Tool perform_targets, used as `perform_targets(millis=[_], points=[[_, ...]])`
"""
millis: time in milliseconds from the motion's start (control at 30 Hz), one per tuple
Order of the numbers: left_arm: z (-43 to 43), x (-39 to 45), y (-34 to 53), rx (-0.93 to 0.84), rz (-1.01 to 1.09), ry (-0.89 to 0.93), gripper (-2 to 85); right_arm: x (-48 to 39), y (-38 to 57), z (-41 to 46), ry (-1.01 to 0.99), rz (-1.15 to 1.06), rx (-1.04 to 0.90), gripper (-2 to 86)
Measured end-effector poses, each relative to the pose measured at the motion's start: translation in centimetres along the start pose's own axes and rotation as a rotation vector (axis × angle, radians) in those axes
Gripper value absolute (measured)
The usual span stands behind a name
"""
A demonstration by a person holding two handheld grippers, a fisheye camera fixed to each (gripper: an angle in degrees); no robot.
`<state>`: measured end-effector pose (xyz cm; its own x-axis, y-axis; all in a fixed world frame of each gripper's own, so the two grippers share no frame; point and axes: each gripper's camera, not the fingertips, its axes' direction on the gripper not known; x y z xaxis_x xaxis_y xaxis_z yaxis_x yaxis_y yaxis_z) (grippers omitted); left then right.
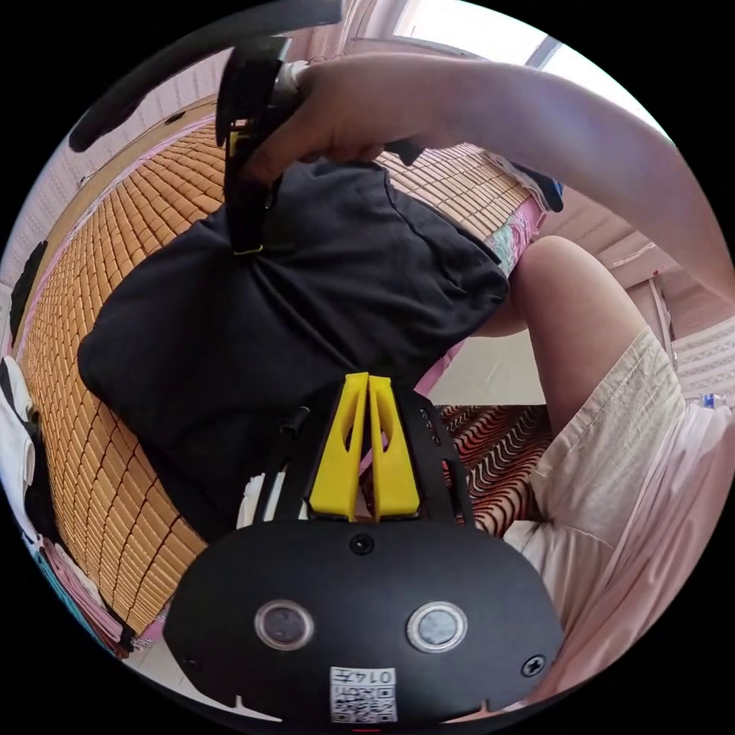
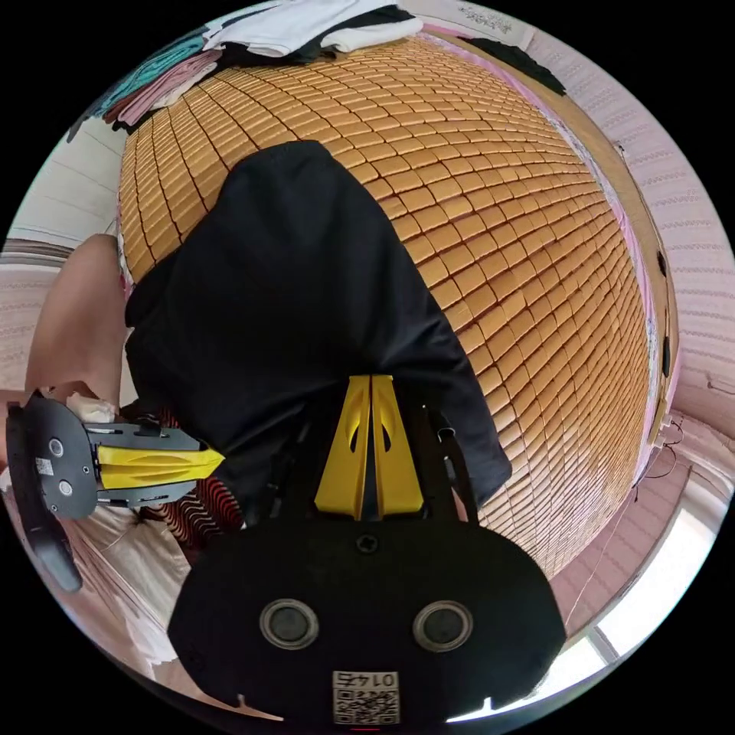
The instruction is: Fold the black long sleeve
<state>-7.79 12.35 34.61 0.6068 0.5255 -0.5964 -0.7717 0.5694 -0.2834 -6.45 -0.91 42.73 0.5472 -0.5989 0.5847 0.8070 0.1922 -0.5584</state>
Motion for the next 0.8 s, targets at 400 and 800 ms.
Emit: perform_targets(millis=[400,800], points=[[0.7,0.1,-1.5,0.010,-0.042,0.078,-0.9,4.9,-0.9,0.4,-0.124,0.083,0.034,-0.8],[-3.7,-5.2,-11.1,0.180,-0.057,0.090,3.5,3.9,26.8,6.2,-0.403,0.755,0.311,13.6]])
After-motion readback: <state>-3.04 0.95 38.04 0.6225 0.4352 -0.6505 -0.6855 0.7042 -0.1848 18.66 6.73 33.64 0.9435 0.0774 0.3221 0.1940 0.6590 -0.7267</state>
